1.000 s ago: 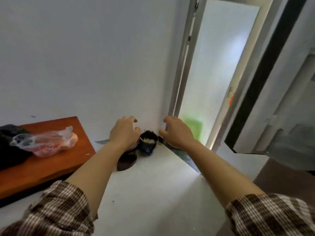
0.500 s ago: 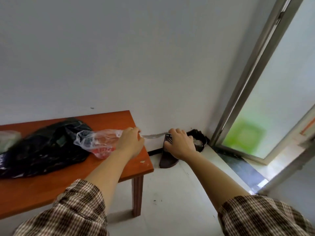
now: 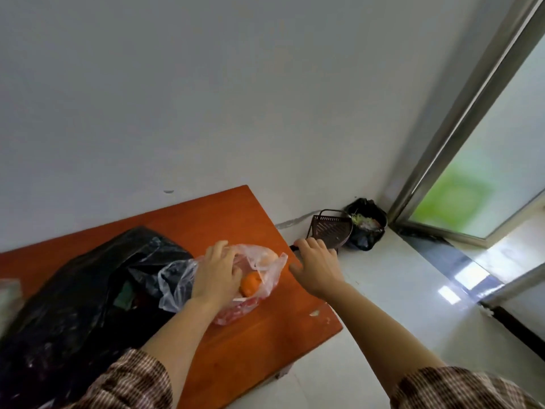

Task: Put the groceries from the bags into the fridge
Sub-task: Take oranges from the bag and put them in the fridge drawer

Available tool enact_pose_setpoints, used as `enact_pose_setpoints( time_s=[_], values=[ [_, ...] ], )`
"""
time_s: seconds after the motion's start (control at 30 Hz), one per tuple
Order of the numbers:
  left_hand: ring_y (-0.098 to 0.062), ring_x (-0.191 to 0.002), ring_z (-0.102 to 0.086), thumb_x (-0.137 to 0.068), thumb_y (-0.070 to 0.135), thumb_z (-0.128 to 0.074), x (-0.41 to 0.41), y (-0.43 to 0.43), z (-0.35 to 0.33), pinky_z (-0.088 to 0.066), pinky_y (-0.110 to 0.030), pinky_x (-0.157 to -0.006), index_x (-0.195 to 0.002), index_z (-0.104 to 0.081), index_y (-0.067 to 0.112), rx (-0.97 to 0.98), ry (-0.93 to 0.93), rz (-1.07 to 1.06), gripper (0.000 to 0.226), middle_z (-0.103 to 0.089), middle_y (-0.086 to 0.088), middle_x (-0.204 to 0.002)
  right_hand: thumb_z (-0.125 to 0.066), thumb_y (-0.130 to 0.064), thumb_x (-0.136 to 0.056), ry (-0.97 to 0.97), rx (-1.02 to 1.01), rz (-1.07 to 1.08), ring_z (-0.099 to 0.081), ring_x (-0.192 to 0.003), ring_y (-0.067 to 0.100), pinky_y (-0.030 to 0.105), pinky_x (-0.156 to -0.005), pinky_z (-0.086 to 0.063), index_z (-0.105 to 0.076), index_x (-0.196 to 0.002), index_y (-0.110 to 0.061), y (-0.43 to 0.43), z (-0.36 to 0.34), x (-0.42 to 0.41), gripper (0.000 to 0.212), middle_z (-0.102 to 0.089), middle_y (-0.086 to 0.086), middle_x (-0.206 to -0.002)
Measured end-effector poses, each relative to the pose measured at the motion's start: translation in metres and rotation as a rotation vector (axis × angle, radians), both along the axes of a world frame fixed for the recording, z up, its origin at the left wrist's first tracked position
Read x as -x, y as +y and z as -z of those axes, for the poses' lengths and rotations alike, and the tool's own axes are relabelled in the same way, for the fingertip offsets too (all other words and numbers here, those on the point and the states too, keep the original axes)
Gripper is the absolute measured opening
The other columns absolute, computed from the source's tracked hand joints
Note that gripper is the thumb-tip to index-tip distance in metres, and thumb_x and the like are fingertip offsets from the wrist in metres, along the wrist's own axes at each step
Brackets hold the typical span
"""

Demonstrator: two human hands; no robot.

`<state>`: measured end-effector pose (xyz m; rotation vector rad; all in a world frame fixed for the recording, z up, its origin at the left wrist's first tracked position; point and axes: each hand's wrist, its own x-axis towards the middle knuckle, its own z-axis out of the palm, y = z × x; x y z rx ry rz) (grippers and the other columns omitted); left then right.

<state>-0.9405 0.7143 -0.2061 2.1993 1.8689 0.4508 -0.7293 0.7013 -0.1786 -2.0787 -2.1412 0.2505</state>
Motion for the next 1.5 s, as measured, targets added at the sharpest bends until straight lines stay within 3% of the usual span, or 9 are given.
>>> enact_pose_setpoints(
  time_s=[0.13, 0.27, 0.47, 0.6, 0.73, 0.83, 1.13, 1.37, 1.5],
  values=[
    [-0.029, -0.108, -0.052, -0.079, 0.009, -0.059, 0.026, 0.024, 0.04, -0.047, -0.041, -0.089, -0.107, -0.066, 0.011, -0.019, 0.062, 0.174, 0.029, -0.057, -0.008, -0.116, -0.052, -0.034, -0.091, -0.007, -0.133, -0.106, -0.05, -0.114, 0.026, 0.042, -0.094, -0.038, -0.058, -0.117, -0.018, 0.02, 0.023, 0.03, 0.031, -0.057, 0.001, -0.119],
    [-0.023, -0.123, -0.044, -0.087, 0.017, -0.05, 0.028, 0.037, 0.068, -0.036, -0.037, -0.105, -0.114, -0.06, 0.018, 0.094, 0.083, 0.253, 0.029, -0.051, -0.001, -0.123, -0.049, -0.034, -0.094, -0.084, -0.042, -0.26, -0.038, -0.132, 0.03, 0.049, -0.102, -0.029, -0.059, -0.121, -0.023, 0.035, 0.04, 0.052, 0.031, -0.049, 0.005, -0.137],
    [-0.027, -0.125, -0.04, -0.08, 0.02, -0.051, 0.014, 0.035, 0.092, -0.034, -0.046, -0.108, -0.118, -0.054, 0.014, 0.141, -0.055, 0.12, 0.039, -0.05, -0.007, -0.129, -0.028, -0.04, -0.102, -0.199, 0.292, -0.282, 0.012, -0.148, 0.027, 0.056, -0.115, 0.004, -0.027, -0.149, -0.036, 0.059, 0.065, 0.067, 0.046, 0.001, -0.001, -0.162],
    [-0.033, -0.127, -0.042, -0.076, 0.038, -0.051, 0.01, 0.035, 0.098, -0.041, -0.055, -0.098, -0.126, -0.049, 0.019, 0.234, 0.071, 0.11, 0.054, -0.049, -0.012, -0.137, -0.023, -0.047, -0.102, -0.319, 0.338, -0.211, 0.018, -0.147, 0.029, 0.054, -0.113, 0.013, -0.015, -0.153, -0.028, 0.07, 0.08, 0.063, 0.056, 0.011, 0.005, -0.162],
    [-0.035, -0.145, -0.007, -0.088, 0.056, -0.038, 0.006, 0.047, 0.098, -0.024, -0.057, -0.109, -0.14, -0.032, 0.036, 0.253, 0.094, 0.205, 0.057, -0.021, -0.003, -0.155, -0.018, -0.045, -0.102, -0.412, 0.338, -0.135, 0.015, -0.147, 0.031, 0.057, -0.114, 0.006, -0.016, -0.153, -0.017, 0.079, 0.083, 0.056, 0.058, 0.01, 0.01, -0.161],
    [-0.03, -0.145, 0.015, -0.087, 0.067, -0.026, 0.005, 0.057, 0.096, -0.009, -0.051, -0.116, -0.142, -0.027, 0.037, 0.33, 0.012, 0.277, 0.063, -0.012, 0.005, -0.157, -0.017, -0.05, -0.1, -0.27, 0.385, 0.009, 0.011, -0.148, 0.026, 0.056, -0.114, 0.003, -0.029, -0.149, -0.015, 0.087, 0.087, 0.049, 0.062, 0.003, 0.007, -0.162],
    [-0.016, -0.146, -0.001, -0.082, 0.071, -0.047, 0.005, 0.061, 0.104, -0.013, -0.04, -0.117, -0.143, -0.032, 0.027, 0.458, -0.058, 0.326, 0.077, -0.015, 0.007, -0.156, -0.016, -0.048, -0.1, 0.166, 0.485, 0.223, -0.014, -0.139, 0.025, 0.05, -0.11, -0.012, -0.049, -0.136, -0.031, 0.078, 0.11, 0.022, 0.052, -0.027, 0.002, -0.152],
    [-0.015, -0.145, -0.005, -0.082, 0.06, -0.059, 0.006, 0.059, 0.111, -0.013, -0.04, -0.117, -0.146, -0.025, 0.026, 0.497, -0.129, 0.328, 0.08, -0.016, 0.007, -0.156, -0.048, -0.038, -0.097, -0.113, 0.357, 0.055, -0.04, -0.109, 0.023, 0.036, -0.091, -0.034, -0.069, -0.109, -0.023, 0.079, 0.113, 0.017, 0.029, -0.045, 0.002, -0.117],
    [-0.018, -0.144, -0.011, -0.082, 0.056, -0.062, 0.005, 0.058, 0.111, -0.017, -0.038, -0.115, -0.147, -0.024, 0.026, 0.501, -0.151, 0.328, 0.081, -0.021, 0.004, -0.153, -0.061, -0.016, -0.089, 0.017, 0.315, 0.091, -0.053, -0.099, 0.022, 0.03, -0.077, -0.045, -0.068, -0.111, -0.016, 0.09, 0.099, 0.019, 0.023, -0.051, 0.004, -0.114]
  ],
)
